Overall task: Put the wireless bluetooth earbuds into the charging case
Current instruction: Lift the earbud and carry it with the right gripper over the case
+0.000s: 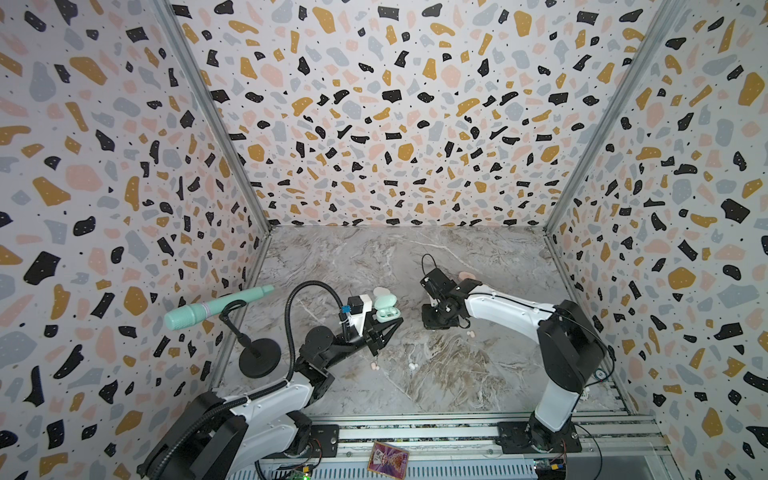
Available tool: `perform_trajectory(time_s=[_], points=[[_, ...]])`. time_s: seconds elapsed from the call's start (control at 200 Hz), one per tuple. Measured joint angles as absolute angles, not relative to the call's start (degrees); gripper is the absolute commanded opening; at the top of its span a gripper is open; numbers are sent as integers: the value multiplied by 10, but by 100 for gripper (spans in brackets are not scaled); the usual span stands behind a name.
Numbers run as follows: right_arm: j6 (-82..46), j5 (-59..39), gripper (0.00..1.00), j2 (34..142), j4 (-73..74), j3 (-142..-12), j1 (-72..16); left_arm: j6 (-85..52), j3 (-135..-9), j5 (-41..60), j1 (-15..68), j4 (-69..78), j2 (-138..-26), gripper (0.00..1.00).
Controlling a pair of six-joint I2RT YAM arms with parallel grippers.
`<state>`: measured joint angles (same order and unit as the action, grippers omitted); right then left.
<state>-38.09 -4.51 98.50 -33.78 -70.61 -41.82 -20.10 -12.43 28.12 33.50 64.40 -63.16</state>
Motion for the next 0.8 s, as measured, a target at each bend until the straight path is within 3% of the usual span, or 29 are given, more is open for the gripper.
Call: perform_trajectory(time_s=[0.335,0.796], points=[[-395,-109,16,814,-340,-719,-411,-188,-177,298,345,661,-707,21],[-426,-187,16,732,-301,-782,-413,-167,-237,324,359,672,-762,21]])
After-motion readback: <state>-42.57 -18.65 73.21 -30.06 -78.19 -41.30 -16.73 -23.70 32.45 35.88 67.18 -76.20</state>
